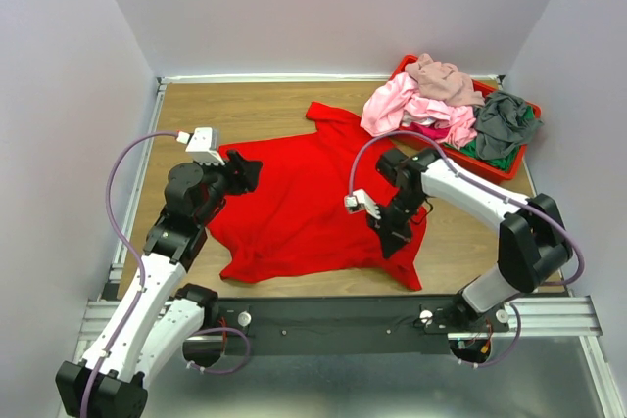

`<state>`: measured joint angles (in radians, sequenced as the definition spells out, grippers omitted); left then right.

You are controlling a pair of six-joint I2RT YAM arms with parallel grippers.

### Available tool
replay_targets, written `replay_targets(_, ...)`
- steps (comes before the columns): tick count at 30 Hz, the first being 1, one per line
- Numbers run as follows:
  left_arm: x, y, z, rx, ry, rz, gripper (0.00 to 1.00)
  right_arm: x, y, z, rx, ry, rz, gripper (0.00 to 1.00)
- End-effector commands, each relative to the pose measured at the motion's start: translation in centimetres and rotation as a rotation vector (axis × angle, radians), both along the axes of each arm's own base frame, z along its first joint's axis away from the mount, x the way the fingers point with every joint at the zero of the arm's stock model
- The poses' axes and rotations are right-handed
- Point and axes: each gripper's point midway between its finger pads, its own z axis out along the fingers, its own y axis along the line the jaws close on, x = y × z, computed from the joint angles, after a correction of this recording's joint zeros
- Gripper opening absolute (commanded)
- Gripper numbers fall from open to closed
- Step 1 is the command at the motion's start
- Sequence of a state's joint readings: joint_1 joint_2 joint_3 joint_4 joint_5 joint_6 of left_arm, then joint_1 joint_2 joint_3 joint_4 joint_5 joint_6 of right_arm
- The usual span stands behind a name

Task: Fold and stack the t-shirts
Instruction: Flatten the tshirt out

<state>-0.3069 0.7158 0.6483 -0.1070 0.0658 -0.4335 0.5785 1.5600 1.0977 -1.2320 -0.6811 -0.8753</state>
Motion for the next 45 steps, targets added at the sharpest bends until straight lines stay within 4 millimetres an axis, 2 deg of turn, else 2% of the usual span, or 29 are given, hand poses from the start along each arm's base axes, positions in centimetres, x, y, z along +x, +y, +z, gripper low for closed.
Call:
replay_targets(1, 0.3, 0.8, -0.2, 0.028, -0.010, 0.037, 0.67, -3.1, 2.2, 2.2, 0.111, 0.124, 0.104, 0.00)
replay_targets(5, 0.5, 0.8, -0.3, 0.034, -0.010, 0.036, 0.67, -5.9, 4.2, 2.0, 0.116, 0.171, 0.220, 0.00)
replay_targets(6, 0.5, 0.8, -0.3, 0.035, -0.009, 0.037, 0.67, -7.3, 4.6, 1.5, 0.093, 0.201, 0.272, 0.00)
replay_targets(9, 0.6, 1.1, -0.3, 0.046, -0.011, 0.049, 0.68, -8.2, 4.4, 0.1, 0.021, 0.228, 0.319, 0.23)
replay_targets(10, 0.6, 1.2, -0.2, 0.048, -0.013, 0.055, 0.68, -7.8, 4.5, -0.1, 0.014, 0.214, 0.313, 0.39)
replay_targets(11, 0.5, 1.2, -0.2, 0.050, -0.012, 0.054, 0.68, -7.3, 4.5, 0.1, -0.002, 0.174, 0.301, 0.45)
replay_targets(13, 0.5, 1.3, -0.2, 0.053, -0.015, 0.055, 0.69, -6.0, 4.6, 0.2, -0.019, 0.085, 0.266, 0.48)
replay_targets(14, 0.7, 1.8, -0.2, 0.063, -0.017, 0.086, 0.70, -4.7, 5.1, 0.2, -0.008, 0.016, 0.240, 0.49)
replay_targets(17, 0.9, 2.0, -0.1, 0.075, -0.024, 0.095, 0.71, 1.0, 3.8, 1.3, -0.003, -0.108, 0.017, 0.51)
replay_targets(18, 1.0, 2.1, 0.0, 0.079, -0.027, 0.097, 0.71, 4.0, 2.0, 1.8, 0.011, -0.125, -0.122, 0.51)
replay_targets(19, 1.1, 2.1, 0.3, 0.085, -0.032, 0.099, 0.71, 5.7, 1.0, 2.6, 0.024, -0.153, -0.217, 0.52)
replay_targets(20, 1.2, 2.2, 0.3, 0.098, -0.034, 0.103, 0.71, 9.0, -1.1, 2.8, 0.040, -0.201, -0.364, 0.52)
replay_targets(23, 1.6, 2.4, 0.5, 0.113, -0.035, 0.110, 0.71, 13.0, -4.2, 2.2, 0.006, -0.260, -0.602, 0.54)
replay_targets(24, 1.6, 2.5, 0.5, 0.120, -0.036, 0.113, 0.71, 13.2, -6.0, 0.8, -0.050, -0.245, -0.665, 0.54)
replay_targets(25, 1.6, 2.6, 0.4, 0.121, -0.034, 0.116, 0.71, 13.6, -6.7, 0.1, -0.076, -0.239, -0.719, 0.54)
replay_targets(27, 1.6, 2.6, 0.4, 0.119, -0.037, 0.118, 0.71, 12.9, -8.5, -2.4, -0.179, -0.211, -0.767, 0.54)
replay_targets(33, 1.4, 2.5, 0.6, 0.113, -0.055, 0.113, 0.71, 13.5, -12.2, -4.9, -0.329, -0.226, -0.893, 0.55)
replay_targets(37, 1.5, 2.4, 0.5, 0.115, -0.051, 0.106, 0.71, 13.2, -12.9, -6.7, -0.392, -0.191, -0.887, 0.55)
replay_targets(42, 1.4, 2.3, 0.6, 0.112, -0.055, 0.100, 0.71, 12.6, -12.8, -8.7, -0.418, -0.134, -0.871, 0.53)
replay_targets(44, 1.4, 2.3, 0.7, 0.111, -0.058, 0.099, 0.71, 12.4, -12.7, -9.2, -0.417, -0.112, -0.866, 0.48)
replay_targets(45, 1.4, 2.3, 0.7, 0.111, -0.058, 0.099, 0.71, 12.4, -12.5, -9.3, -0.408, -0.104, -0.863, 0.40)
